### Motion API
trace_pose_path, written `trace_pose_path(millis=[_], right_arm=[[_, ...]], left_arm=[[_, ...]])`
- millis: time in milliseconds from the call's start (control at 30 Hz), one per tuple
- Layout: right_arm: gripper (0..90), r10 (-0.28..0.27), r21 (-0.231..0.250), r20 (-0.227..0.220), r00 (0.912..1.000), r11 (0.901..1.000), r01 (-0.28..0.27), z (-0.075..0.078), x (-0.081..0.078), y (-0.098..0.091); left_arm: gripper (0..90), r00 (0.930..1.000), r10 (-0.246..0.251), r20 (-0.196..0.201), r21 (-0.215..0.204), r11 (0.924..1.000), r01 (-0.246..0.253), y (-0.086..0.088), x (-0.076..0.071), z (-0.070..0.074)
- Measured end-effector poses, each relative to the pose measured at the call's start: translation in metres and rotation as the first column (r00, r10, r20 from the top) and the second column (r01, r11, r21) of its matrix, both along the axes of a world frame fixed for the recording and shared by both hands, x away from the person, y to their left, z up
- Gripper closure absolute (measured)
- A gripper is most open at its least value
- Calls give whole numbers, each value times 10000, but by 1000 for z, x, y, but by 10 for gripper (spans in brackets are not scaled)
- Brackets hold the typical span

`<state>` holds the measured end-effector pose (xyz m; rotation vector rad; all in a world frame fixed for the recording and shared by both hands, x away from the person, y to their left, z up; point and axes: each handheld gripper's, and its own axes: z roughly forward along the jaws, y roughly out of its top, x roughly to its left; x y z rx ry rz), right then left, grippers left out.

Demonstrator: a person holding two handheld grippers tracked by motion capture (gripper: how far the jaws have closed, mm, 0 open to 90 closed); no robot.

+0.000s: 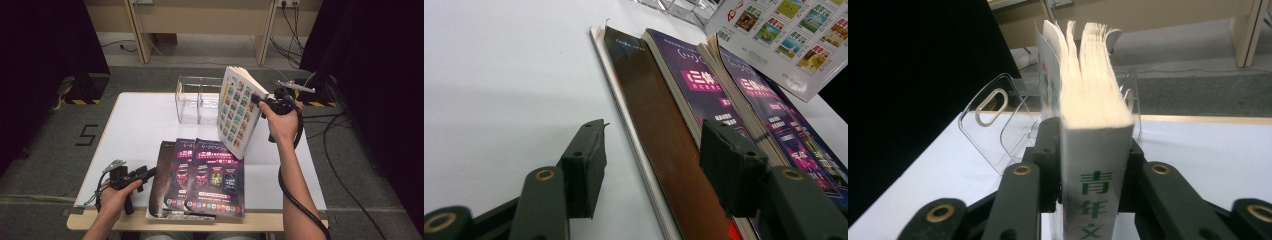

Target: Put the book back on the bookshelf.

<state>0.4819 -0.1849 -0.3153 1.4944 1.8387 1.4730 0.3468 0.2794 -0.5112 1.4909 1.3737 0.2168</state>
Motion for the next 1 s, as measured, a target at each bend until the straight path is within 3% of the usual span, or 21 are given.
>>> trace_pose_path(millis=[267,500,800,1000], right_arm=[[736,-85,-166,92,9999,9998,86,1,-3,3],[739,-352,-521,620,9975,9979,384,13,-4,15],[741,-922,-335,1228,9881,9947,970,28,4,22],[741,-943,-251,1299,9870,9948,984,30,13,28]], left_arm=[[434,10000,-3,-5,1,10000,3,0,0,0],[434,10000,85,-5,-75,9999,-85,2,-1,0],[435,9999,116,0,-83,9999,-116,5,0,0],[435,9999,147,-52,-135,9998,-148,4,0,0]])
